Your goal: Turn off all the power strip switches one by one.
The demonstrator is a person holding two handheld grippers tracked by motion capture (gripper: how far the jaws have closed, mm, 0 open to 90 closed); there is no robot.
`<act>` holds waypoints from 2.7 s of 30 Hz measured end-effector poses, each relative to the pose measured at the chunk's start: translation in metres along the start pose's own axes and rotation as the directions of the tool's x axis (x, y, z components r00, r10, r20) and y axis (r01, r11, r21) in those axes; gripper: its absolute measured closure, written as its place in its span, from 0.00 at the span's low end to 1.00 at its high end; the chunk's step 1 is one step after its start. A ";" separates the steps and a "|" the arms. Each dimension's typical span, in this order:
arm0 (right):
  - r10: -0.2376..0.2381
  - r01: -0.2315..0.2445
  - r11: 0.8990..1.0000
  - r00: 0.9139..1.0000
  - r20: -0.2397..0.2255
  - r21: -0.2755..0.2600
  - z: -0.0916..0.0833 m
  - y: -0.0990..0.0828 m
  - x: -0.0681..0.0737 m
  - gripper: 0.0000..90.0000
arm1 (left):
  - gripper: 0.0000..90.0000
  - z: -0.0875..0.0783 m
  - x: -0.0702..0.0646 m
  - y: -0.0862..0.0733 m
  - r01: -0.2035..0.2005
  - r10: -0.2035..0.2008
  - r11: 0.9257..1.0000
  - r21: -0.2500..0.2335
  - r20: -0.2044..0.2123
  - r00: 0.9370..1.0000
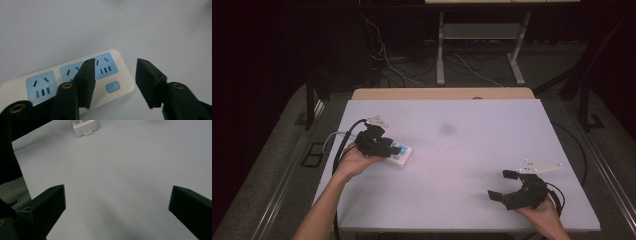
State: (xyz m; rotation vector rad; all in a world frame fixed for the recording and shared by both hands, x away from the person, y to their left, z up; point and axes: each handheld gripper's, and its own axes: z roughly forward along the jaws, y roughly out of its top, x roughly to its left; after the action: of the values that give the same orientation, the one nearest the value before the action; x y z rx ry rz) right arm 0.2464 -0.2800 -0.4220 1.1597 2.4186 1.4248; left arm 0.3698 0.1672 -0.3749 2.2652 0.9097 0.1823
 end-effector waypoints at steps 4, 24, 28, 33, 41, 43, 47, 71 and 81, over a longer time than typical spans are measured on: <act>-0.003 0.003 1.000 1.000 -0.001 0.003 0.000 0.000 0.000 0.01 | 0.67 0.003 0.002 -0.001 -0.004 0.003 1.000 0.025 0.012 1.000; -0.011 0.011 1.000 1.000 -0.002 0.012 0.001 0.000 0.000 0.01 | 0.99 0.018 0.009 -0.004 -0.023 0.019 0.995 0.098 0.038 0.999; -0.012 0.012 1.000 1.000 -0.001 0.014 0.001 0.000 0.001 0.01 | 0.99 0.020 0.009 -0.004 -0.032 0.027 0.993 0.113 0.042 0.999; -0.013 0.013 1.000 1.000 -0.003 0.018 0.002 -0.001 0.001 0.01 | 0.99 0.024 0.008 -0.004 -0.038 0.031 0.991 0.126 0.053 0.998; -0.016 0.017 1.000 1.000 -0.005 0.022 0.002 -0.001 0.001 0.01 | 0.99 0.030 0.007 -0.005 -0.051 0.043 0.987 0.153 0.057 0.997; -0.018 0.018 1.000 1.000 -0.006 0.022 0.002 -0.001 0.001 0.01 | 0.99 0.030 0.008 -0.005 -0.047 0.038 0.987 0.152 0.063 0.997; -0.018 0.018 1.000 1.000 -0.004 0.024 0.002 -0.001 0.001 0.01 | 0.99 0.030 0.009 -0.005 -0.045 0.035 0.988 0.147 0.071 0.997; -0.017 0.017 1.000 1.000 0.001 0.008 -0.005 -0.001 0.001 0.01 | 1.00 0.030 0.012 -0.010 0.016 -0.026 0.991 0.130 0.071 0.997; -0.016 0.016 1.000 1.000 0.003 0.008 -0.004 -0.001 0.000 0.01 | 0.99 0.030 0.011 -0.009 0.028 -0.037 0.990 0.139 0.063 0.997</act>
State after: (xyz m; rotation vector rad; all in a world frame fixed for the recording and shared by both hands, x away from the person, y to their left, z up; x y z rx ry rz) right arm 0.2438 -0.2830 -0.4205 1.1403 2.4278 1.4090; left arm 0.3838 0.1622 -0.4047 2.3662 0.9503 0.0316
